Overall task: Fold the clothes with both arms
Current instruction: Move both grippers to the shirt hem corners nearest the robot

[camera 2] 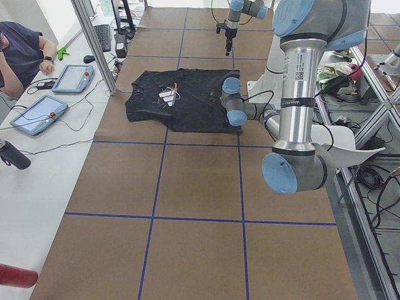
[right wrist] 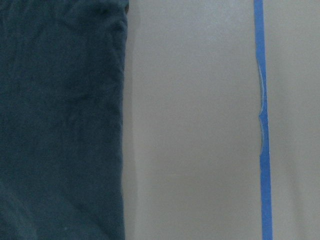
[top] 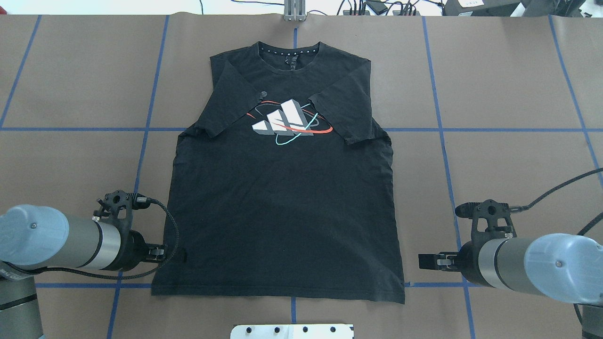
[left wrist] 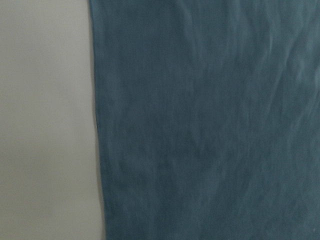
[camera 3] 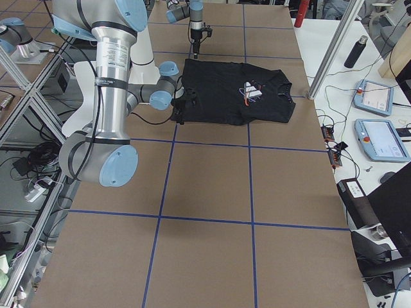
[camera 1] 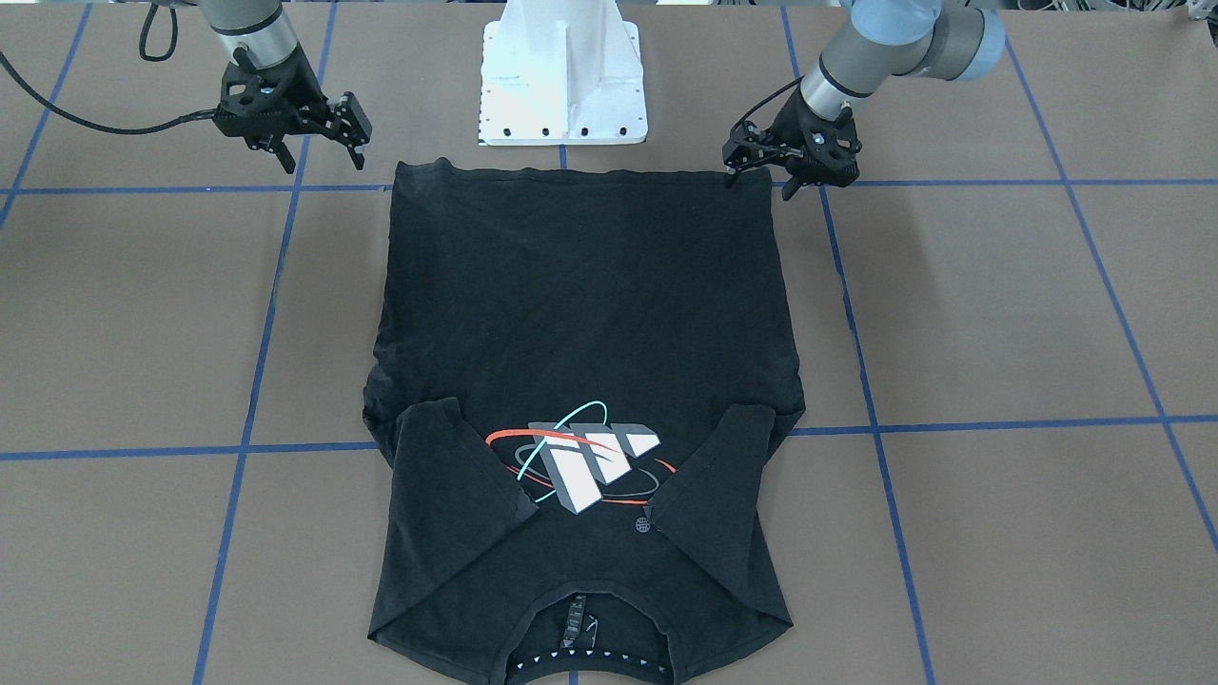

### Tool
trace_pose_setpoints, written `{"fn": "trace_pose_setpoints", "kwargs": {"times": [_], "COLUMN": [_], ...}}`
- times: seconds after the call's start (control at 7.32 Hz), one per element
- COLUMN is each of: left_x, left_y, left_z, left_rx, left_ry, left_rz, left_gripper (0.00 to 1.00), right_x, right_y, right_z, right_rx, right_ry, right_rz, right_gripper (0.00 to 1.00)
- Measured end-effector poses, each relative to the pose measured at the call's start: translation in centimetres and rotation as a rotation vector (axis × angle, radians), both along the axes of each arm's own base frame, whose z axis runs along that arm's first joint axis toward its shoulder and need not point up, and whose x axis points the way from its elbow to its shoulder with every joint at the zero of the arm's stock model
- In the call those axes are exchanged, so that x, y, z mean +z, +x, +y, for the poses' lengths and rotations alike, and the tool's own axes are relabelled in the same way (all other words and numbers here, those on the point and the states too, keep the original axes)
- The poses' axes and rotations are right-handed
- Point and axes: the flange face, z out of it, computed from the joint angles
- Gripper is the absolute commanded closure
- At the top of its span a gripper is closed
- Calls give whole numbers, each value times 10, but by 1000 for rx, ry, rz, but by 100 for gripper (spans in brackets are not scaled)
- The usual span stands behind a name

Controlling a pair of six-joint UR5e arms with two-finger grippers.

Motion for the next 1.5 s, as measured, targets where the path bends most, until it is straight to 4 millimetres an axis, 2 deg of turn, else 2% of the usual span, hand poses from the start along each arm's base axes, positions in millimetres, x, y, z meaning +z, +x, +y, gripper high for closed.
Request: {"fn": "trace_pose_setpoints", "kwargs": {"times": [0.41, 0.55, 0.82, 0.96, 1.23, 1.5], "left_x": [25, 29, 34, 34, 33, 32], "left_y": [5, 8, 15, 16, 16, 16], "left_z": [29, 35, 42, 43, 43, 44], "left_rx": [42, 53, 67, 69, 70, 71], "left_ry": [-5, -12, -20, -20, -20, -20], "left_rz": [-11, -15, -19, -14, -5, -2], "left_gripper": [2, 12, 42, 53, 71, 100], "right_x": [3, 3, 3, 3, 2, 2], "right_y": [-2, -3, -3, -3, -3, -3], "right_z": [9, 9, 10, 10, 10, 10], "right_rx": [-4, -4, -4, -5, -5, -5], "right_ry": [6, 6, 6, 6, 7, 7], "right_rz": [-7, -8, -8, -8, -9, -10], "right_gripper": [0, 0, 0, 0, 0, 0]}}
